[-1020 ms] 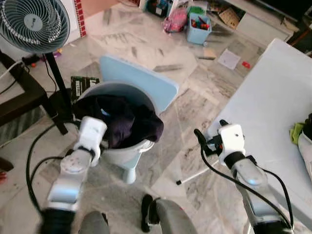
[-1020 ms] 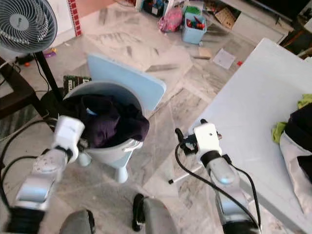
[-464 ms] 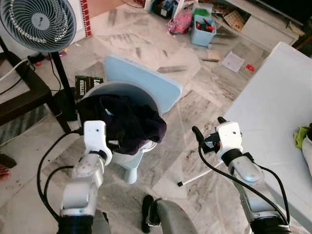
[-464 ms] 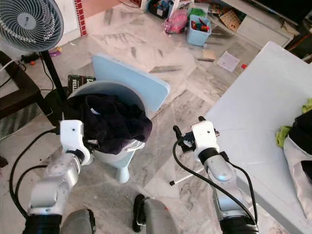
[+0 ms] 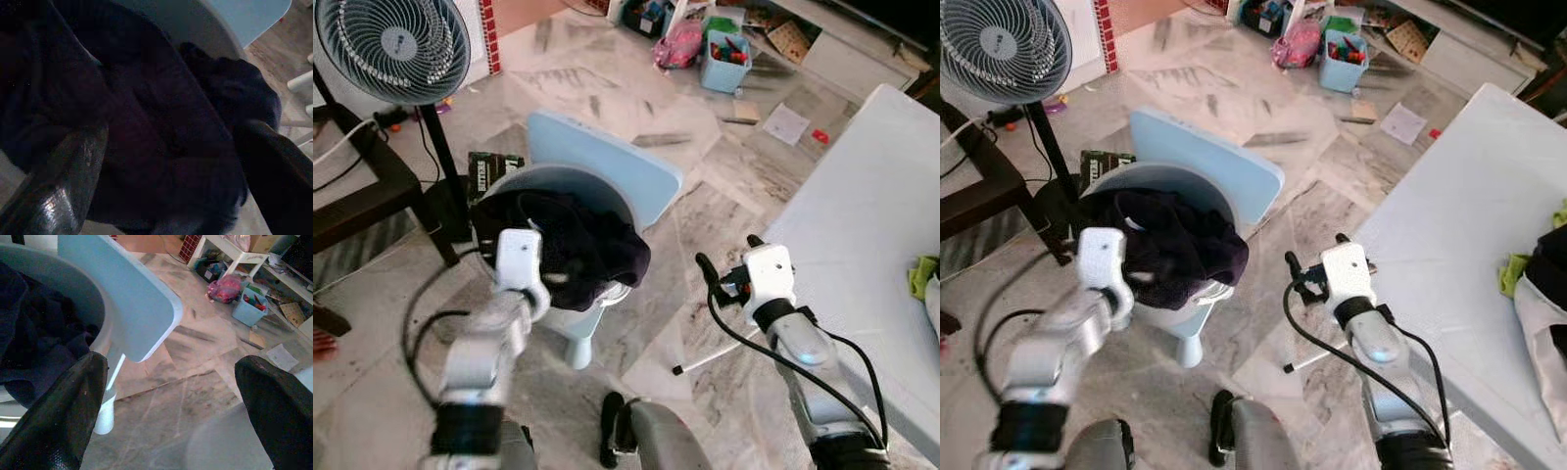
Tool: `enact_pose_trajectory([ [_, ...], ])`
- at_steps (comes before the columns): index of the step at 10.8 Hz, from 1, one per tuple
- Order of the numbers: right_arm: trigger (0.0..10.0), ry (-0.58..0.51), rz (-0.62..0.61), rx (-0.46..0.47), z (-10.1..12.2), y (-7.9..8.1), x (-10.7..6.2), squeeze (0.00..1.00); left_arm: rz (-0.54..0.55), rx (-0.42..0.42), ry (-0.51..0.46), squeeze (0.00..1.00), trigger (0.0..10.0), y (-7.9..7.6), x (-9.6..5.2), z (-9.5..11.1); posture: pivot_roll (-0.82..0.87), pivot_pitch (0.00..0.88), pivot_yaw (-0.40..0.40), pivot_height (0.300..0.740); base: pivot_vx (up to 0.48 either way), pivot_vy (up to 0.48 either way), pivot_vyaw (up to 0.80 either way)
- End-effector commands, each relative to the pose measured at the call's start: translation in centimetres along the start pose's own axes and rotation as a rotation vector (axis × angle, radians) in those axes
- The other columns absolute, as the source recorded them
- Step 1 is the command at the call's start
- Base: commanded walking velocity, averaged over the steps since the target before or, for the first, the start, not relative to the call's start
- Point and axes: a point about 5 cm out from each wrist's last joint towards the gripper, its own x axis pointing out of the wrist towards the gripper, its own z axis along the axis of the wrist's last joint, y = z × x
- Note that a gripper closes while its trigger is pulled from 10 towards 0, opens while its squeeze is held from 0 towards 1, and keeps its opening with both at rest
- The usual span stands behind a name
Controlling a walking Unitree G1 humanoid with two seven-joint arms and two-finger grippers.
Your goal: Hang hanger
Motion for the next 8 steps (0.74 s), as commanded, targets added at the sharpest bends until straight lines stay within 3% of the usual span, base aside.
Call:
enact_pose_trajectory([
  [1,10.0,0.018,-0.014,-0.009,-0.4,-0.3,-0.2,0.0,-0.01,-0.015,0.043,0.71,10.0,-0.2,0.2,-0.7,-0.05,0.156,-0.136,0.74,0.0,0.0,0.0],
  [2,10.0,0.016,-0.017,-0.007,-0.5,-0.1,-0.2,0.0,-0.087,0.023,0.079,0.0,10.0,-1.5,0.6,-1.0,-0.05,0.156,-0.13,0.74,0.0,0.0,0.0],
  [4,10.0,0.014,-0.019,-0.006,-0.5,0.0,-0.1,0.0,-0.222,0.085,0.146,0.0,10.0,-3.5,0.2,-2.0,-0.05,0.154,-0.123,0.74,0.0,0.0,0.0],
  [5,10.0,0.014,-0.021,-0.005,-0.5,0.1,-0.1,0.0,-0.238,0.109,0.185,0.0,10.0,-3.6,0.0,-2.7,-0.05,0.153,-0.118,0.74,0.0,0.0,0.0],
  [6,10.0,0.014,-0.022,-0.004,-0.6,0.1,-0.1,0.0,-0.226,0.164,0.209,0.0,10.0,-3.0,-0.1,-3.4,-0.05,0.153,-0.117,0.74,0.0,0.0,0.0],
  [8,10.0,0.022,-0.018,0.001,-0.7,0.2,-0.3,0.0,-0.2,0.179,0.238,0.0,10.0,-1.6,-0.2,-4.0,-0.05,0.154,-0.116,0.74,0.0,0.0,0.0],
])
